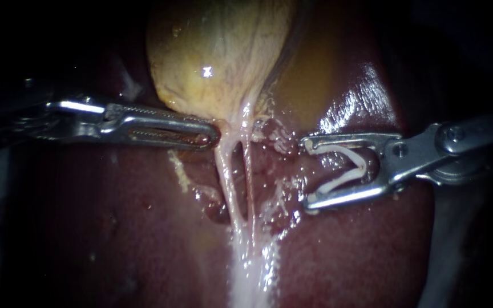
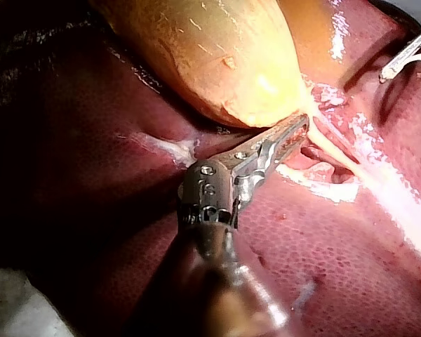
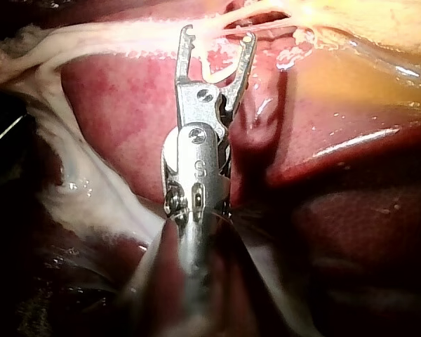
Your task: Clipping first clip left tube
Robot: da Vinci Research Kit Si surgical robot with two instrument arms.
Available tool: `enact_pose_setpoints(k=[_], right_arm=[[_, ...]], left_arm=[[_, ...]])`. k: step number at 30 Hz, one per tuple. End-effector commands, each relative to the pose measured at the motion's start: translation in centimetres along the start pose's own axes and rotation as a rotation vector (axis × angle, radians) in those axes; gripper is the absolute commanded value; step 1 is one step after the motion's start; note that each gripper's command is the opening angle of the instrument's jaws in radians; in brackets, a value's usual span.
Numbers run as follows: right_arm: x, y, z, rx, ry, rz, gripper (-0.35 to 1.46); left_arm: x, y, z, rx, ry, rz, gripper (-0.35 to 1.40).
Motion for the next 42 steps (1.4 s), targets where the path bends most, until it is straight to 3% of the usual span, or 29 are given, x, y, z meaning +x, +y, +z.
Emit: enact_pose_setpoints(k=[1,9,16,21,24,32,42], right_arm=[[0.0,0.0,0.0,0.0,0.0,0.0,0.5],[0.0,0.0,0.0,0.0,0.0,0.0,0.5],[0.0,0.0,0.01,0.0,0.0,0.0,0.5],[0.0,-0.01,0.01,0.0,0.0,0.0,0.5],[0.0,0.0,0.01,0.0,0.0,0.0,0.5],[0.01,-0.01,0.05,-0.002,0.0,0.0,0.5],[-0.05,-0.03,0.48,0.012,0.001,-0.008,0.5]], left_arm=[[0.0,0.0,0.0,0.0,0.0,0.0,-0.35],[0.02,0.05,-0.11,-0.003,-0.001,-0.002,-0.35],[0.17,0.19,-0.45,0.013,0.005,-0.014,-0.35],[0.34,0.31,-0.71,0.016,0.027,-0.028,-0.35],[0.37,0.38,-0.78,0.016,0.031,-0.02,-0.35],[0.37,0.43,-0.79,0.019,0.032,-0.016,-0.35],[0.37,0.44,-0.78,0.02,0.033,-0.016,-0.35]])
